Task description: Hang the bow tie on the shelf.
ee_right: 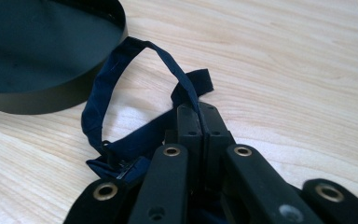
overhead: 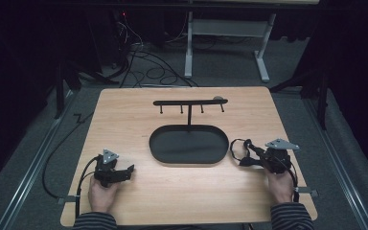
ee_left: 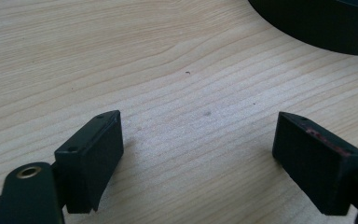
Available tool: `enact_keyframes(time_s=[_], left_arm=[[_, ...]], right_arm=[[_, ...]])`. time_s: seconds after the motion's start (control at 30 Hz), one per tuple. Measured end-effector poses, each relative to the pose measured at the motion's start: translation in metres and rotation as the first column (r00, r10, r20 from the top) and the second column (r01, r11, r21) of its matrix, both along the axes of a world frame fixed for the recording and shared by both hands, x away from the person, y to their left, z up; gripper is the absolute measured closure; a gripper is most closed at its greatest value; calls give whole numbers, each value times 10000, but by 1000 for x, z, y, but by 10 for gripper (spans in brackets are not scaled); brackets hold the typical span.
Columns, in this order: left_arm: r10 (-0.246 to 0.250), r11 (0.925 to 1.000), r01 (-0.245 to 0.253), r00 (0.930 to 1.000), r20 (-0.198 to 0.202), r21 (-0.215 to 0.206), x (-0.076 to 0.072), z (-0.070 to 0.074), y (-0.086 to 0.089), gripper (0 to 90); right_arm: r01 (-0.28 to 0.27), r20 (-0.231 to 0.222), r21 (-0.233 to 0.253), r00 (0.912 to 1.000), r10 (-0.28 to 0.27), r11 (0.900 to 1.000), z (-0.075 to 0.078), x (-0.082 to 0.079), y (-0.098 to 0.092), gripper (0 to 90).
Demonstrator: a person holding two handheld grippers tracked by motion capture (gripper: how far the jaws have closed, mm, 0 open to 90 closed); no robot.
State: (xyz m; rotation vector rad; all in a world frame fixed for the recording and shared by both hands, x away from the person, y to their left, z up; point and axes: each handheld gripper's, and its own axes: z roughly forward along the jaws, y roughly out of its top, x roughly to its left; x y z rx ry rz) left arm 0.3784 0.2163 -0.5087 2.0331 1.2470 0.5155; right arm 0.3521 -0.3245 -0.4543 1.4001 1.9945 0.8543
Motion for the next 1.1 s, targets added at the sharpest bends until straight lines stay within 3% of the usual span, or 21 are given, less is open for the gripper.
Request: enact_keyframes(time_s=[0.5, 1.1], left_arm=[[12, 10000, -12, 10000, 7, -13, 0, 0, 0, 167], [13, 10000, -13, 10000, 4, -11, 0, 0, 0, 167]], right_arm=[[-530, 550, -23, 9971, 530, 9986, 28, -16, 6, 900], [-1431, 1072, 231, 9843, 1399, 9894, 55, -27, 19, 900]])
